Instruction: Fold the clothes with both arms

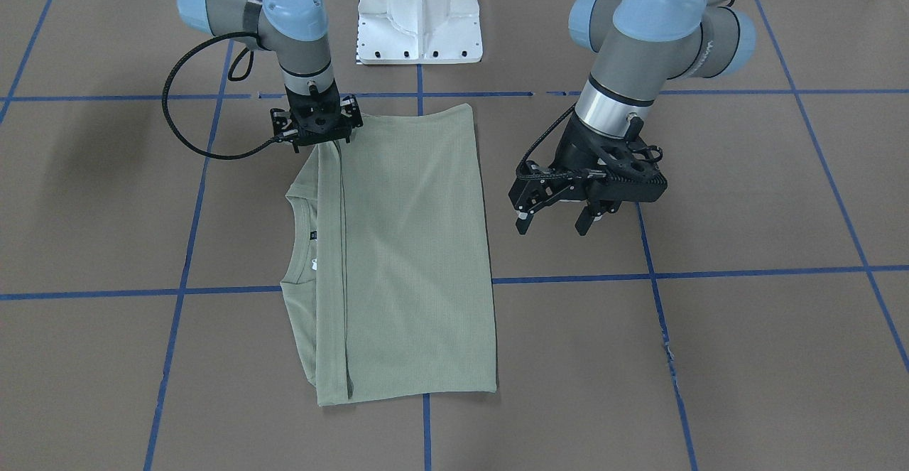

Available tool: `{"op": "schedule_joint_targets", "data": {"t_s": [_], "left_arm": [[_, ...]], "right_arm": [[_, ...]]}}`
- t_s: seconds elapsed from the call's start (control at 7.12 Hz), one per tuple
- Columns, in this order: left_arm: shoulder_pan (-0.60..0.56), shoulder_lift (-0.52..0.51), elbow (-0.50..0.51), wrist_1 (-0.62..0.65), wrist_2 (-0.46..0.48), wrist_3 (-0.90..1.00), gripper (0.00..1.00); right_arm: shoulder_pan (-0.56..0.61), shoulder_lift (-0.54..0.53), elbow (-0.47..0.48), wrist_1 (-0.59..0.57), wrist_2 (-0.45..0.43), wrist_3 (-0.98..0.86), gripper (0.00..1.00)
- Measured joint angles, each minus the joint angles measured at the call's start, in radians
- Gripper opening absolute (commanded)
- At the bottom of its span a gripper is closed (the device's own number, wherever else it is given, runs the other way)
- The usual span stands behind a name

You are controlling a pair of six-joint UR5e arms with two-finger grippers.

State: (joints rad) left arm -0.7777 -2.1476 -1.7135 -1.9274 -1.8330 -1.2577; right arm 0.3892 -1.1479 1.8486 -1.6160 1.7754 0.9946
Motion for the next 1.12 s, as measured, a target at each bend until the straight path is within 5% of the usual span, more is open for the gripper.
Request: {"op": "schedule_joint_targets", "data": {"t_s": [1.12], "left_arm": [[0.0,-0.003,-0.01,-0.016,-0.002,-0.003,1.0]], "right_arm": [[0.012,-0.018,-0.015,-0.027,0.01,-0.009,1.0]]}}
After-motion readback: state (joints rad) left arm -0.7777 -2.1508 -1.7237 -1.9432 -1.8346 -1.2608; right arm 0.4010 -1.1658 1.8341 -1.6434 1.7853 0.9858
